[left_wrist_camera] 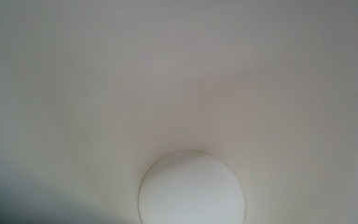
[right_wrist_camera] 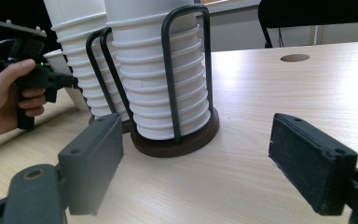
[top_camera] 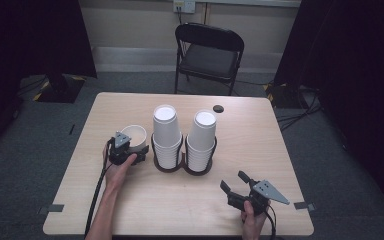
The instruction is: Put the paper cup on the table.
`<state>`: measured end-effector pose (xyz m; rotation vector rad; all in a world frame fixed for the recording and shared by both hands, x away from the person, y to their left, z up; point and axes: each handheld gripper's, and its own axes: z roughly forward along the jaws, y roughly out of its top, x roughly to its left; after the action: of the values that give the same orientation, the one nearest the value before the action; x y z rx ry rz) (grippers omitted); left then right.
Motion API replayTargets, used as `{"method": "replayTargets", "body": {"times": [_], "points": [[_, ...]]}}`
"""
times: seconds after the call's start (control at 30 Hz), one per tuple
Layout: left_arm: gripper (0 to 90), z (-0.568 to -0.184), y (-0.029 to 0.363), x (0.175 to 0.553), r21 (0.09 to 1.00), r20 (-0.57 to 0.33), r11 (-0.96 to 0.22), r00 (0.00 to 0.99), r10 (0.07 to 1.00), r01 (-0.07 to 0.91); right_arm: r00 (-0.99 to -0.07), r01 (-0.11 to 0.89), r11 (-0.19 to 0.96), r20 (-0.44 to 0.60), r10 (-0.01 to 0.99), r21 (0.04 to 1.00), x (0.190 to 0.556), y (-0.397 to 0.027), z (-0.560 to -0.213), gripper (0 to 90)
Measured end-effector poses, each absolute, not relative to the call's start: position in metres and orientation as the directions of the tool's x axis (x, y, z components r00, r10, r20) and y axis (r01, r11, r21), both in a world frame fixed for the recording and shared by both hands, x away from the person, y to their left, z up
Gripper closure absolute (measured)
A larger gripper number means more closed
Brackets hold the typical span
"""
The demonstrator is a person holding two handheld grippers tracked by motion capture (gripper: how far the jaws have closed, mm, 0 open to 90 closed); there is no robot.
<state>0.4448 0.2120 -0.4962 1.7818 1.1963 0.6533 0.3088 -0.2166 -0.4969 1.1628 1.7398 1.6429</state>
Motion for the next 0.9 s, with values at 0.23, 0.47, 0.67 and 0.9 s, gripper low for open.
{"method": "replayTargets", "body": {"times": [0.23, 0.47, 0.67, 0.9], "points": [[15.5, -0.494, 0.213, 0.44, 0.866, -0.054, -0.152, 0.39, 0.919, 0.477, -0.529, 0.256, -0.079, 0.208, 0.823, 0.964, 0.309, -0.217, -0.497, 17.1], [15.3, -0.495, 0.217, 0.429, 0.868, -0.046, -0.143, 0.365, 0.93, 0.475, -0.531, 0.258, -0.083, 0.213, 0.82, 0.963, 0.309, -0.217, -0.497, 17.0], [15.5, -0.491, 0.223, 0.416, 0.875, -0.054, -0.127, 0.355, 0.933, 0.468, -0.529, 0.259, -0.083, 0.213, 0.822, 0.962, 0.309, -0.217, -0.497, 16.8], [15.7, -0.487, 0.229, 0.383, 0.895, -0.081, -0.071, 0.316, 0.945, 0.441, -0.527, 0.256, -0.096, 0.222, 0.82, 0.962, 0.309, -0.218, -0.497, 15.9]]}}
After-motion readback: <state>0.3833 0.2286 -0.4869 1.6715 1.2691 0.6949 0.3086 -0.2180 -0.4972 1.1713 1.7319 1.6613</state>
